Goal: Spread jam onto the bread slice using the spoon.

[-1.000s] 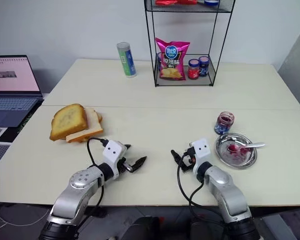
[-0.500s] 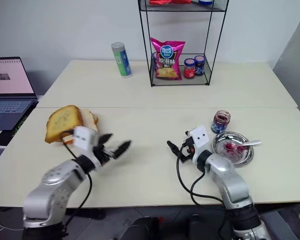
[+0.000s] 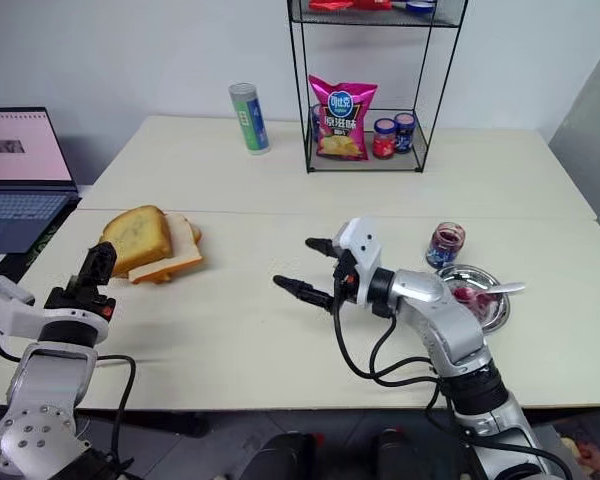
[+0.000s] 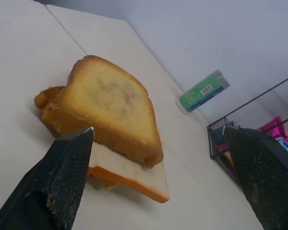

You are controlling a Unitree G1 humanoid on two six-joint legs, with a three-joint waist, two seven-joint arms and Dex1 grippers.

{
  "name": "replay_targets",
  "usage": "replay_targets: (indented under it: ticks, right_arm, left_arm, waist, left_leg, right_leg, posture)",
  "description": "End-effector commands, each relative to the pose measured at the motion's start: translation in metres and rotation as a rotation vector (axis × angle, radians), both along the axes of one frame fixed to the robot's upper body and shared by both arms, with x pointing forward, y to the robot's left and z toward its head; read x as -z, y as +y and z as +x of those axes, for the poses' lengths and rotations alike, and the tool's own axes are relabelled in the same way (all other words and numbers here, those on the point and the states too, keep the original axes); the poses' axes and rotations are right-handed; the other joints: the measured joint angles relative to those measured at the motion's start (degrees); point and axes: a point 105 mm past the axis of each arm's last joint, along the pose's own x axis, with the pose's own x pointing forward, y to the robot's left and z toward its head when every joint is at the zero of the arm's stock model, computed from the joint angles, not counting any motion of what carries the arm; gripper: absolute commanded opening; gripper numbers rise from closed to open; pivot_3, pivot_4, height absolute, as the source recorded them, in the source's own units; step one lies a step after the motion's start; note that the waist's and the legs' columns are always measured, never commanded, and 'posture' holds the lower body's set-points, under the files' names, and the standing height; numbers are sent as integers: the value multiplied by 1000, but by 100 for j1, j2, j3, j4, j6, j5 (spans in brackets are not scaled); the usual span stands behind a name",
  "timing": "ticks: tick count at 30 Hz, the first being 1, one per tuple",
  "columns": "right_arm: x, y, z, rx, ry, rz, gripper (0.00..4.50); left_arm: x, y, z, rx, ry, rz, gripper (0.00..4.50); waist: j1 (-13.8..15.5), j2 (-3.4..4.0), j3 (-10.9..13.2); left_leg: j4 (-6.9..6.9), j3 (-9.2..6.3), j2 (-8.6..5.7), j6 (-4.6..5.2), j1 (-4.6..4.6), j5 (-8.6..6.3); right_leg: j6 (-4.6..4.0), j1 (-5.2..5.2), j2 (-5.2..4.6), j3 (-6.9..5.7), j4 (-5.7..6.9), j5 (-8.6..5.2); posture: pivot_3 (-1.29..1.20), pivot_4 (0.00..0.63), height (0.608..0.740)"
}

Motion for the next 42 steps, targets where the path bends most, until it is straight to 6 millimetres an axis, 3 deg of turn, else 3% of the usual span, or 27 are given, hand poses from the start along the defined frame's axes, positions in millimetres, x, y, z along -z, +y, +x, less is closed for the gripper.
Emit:
replay_targets:
  ticks: [1, 9, 16, 22, 26, 31, 42]
  right_arm:
    - [-12, 3, -1, -25, -46, 22, 4492]
    - [-10, 0, 0, 12, -43, 29, 4492]
    - [-10, -4, -1, 48, -36, 39, 4492]
    - [-14, -11, 3, 113, -34, 56, 4492]
    - [-14, -15, 3, 133, -24, 63, 4500]
    - [-13, -17, 5, 164, -10, 75, 4500]
    - [-12, -18, 5, 161, 0, 74, 4500]
  left_arm:
    - [-1, 12, -2, -59, -48, -73, 4500]
    - [28, 31, 17, -104, -10, -160, 4500]
    - [36, 30, 44, -20, 46, -108, 4500]
    - [26, 44, 61, -42, 18, -136, 4500]
    - [21, 47, 63, -40, 6, -128, 3872]
    - [11, 47, 61, -38, -24, -124, 2772]
    - [16, 48, 49, -72, -12, -128, 573]
  waist:
    - [-1, 0, 0]
    - [11, -5, -2]
    - [7, -5, -2]
    - [7, -10, 1]
    - [-7, -10, 1]
    - [-6, -11, 1]
    - [-18, -12, 2]
  left_leg:
    - [3, 2, 0, 1, 0, 0]
    - [7, 2, 1, 0, -2, 0]
    - [6, 3, 2, 0, -5, 0]
    - [6, 2, 4, 0, -7, 0]
    - [3, 3, 7, -5, -7, -2]
    - [3, 1, 7, -7, -16, -4]
    - [3, 2, 8, -7, -16, -5]
  right_leg:
    - [-5, 2, 1, 3, -1, -2]
    - [-6, -3, 4, 4, -1, 12]
    - [-18, -9, 6, 3, -1, 23]
    - [-15, -11, 6, 3, -1, 26]
    - [-15, -11, 7, 4, -2, 27]
    - [-17, -11, 7, 5, -2, 28]
    - [-16, -11, 7, 5, -3, 28]
  posture:
    - [0, 150, 740]
    - [0, 150, 740]
    - [0, 150, 740]
    - [0, 150, 740]
    - [0, 150, 740]
    - [0, 150, 740]
    - [0, 150, 740]
